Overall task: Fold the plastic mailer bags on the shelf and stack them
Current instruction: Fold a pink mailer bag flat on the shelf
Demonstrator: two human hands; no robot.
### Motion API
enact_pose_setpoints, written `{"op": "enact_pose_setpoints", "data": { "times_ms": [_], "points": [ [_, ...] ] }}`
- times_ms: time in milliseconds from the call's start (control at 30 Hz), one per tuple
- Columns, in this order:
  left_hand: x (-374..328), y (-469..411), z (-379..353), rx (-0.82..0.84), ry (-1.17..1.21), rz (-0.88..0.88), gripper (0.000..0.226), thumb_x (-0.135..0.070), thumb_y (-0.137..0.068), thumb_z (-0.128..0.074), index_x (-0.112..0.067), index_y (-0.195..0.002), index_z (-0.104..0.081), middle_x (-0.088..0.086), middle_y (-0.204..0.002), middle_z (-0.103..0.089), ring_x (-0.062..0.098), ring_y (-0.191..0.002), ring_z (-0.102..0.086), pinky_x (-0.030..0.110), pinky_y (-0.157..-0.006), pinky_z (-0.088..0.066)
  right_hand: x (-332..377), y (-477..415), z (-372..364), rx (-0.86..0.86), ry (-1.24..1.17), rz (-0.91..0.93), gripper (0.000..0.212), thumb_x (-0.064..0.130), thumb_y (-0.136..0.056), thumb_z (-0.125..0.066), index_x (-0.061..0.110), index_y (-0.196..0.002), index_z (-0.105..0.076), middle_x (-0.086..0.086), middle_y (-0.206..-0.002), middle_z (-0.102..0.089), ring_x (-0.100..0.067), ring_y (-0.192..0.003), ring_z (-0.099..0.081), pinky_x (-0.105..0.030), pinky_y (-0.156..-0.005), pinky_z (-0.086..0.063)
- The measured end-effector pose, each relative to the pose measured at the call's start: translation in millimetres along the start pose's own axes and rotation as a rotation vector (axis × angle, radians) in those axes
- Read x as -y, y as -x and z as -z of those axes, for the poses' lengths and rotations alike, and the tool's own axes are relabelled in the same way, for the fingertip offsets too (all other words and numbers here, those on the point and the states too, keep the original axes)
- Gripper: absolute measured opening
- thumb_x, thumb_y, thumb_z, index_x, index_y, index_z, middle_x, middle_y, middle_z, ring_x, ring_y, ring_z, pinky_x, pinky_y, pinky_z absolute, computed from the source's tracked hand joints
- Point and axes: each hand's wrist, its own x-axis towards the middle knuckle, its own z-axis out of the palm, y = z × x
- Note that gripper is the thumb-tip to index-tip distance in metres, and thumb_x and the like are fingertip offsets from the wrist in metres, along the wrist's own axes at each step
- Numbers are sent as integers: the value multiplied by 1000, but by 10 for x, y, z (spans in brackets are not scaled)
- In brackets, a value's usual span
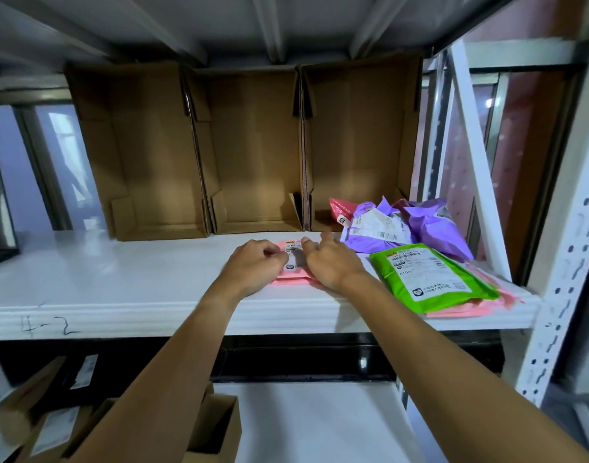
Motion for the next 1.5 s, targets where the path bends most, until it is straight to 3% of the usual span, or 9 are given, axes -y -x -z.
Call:
{"op": "enact_pose_setpoints", "data": {
  "times_ms": [100, 200, 300, 400, 567, 667, 833, 1033, 1500],
  "points": [
    [4, -4, -10, -47, -15, -18, 33, -47, -74, -53, -31, -94, -75, -14, -84, -73, 13, -86, -66, 35, -84, -56, 1, 70, 23, -38, -38, 45, 50, 44, -101, -36, 9, -137, -41, -20, -134, -57, -39, -125, -50, -45, -97, -39],
    [-3, 9, -25, -79, -94, -48, 36, -44, -77, -57, -31, -105, -76, -10, -105, -72, 17, -98, -63, 36, -90, -55, 6, 130, 58, -61, -59, 108, 46, 38, -100, -41, 14, -139, -42, -15, -131, -61, -39, -121, -53, -45, -97, -44],
    [18, 20, -22, -122, -154, -66, 38, -46, -74, -60, -33, -107, -76, -10, -110, -72, 18, -101, -62, 35, -91, -54, 36, 204, 106, -84, -82, 128, 48, 30, -99, -45, 16, -144, -39, -14, -135, -60, -37, -121, -54, -44, -99, -45],
    [8, 47, -5, -175, -192, -85, 35, -47, -74, -59, -38, -103, -76, -14, -104, -74, 18, -99, -63, 33, -87, -54, 40, 225, 138, -79, -106, 141, 55, 23, -93, -53, 19, -146, -37, -9, -140, -57, -33, -123, -55, -44, -101, -46],
    [-25, 72, -23, -202, -274, -233, 24, -44, -87, -58, -37, -97, -78, -15, -94, -75, 16, -86, -63, 27, -65, -46, 22, 323, 221, -184, -269, 169, 65, 2, -89, -52, 26, -149, -39, -5, -143, -52, -24, -127, -52, -35, -103, -44],
    [-4, 90, -46, -207, -323, -266, 36, -55, -84, -43, -40, -93, -74, -12, -87, -75, 22, -82, -66, 31, -64, -52, -12, 398, 277, -251, -268, 170, 63, -3, -85, -51, 20, -143, -47, -8, -139, -55, -25, -126, -53, -37, -105, -43],
    [-35, 141, -81, -204, -337, -274, 40, -49, -82, -36, -33, -85, -73, -8, -82, -74, 27, -75, -63, 32, -64, -53, -119, 485, 487, -266, -144, 76, 47, 3, -86, -51, 16, -130, -63, -10, -134, -57, -29, -120, -57, -40, -100, -47],
    [-55, 190, -82, -195, -331, -221, 52, -50, -90, -53, -18, -49, -57, -5, -50, -55, 16, -56, -53, 26, -58, -39, -358, 607, 681, -263, 43, 5, 38, 5, -89, -53, 16, -120, -72, -11, -133, -56, -32, -116, -59, -37, -100, -48],
    [-70, 207, -60, -191, -345, -238, 46, -53, -89, -55, -26, -54, -69, -10, -51, -62, 12, -56, -58, 24, -60, -43, -496, 683, 870, -261, 247, 22, 27, 21, -84, -51, 12, -92, -75, -10, -104, -69, -30, -91, -62, -37, -78, -56]
  ]
}}
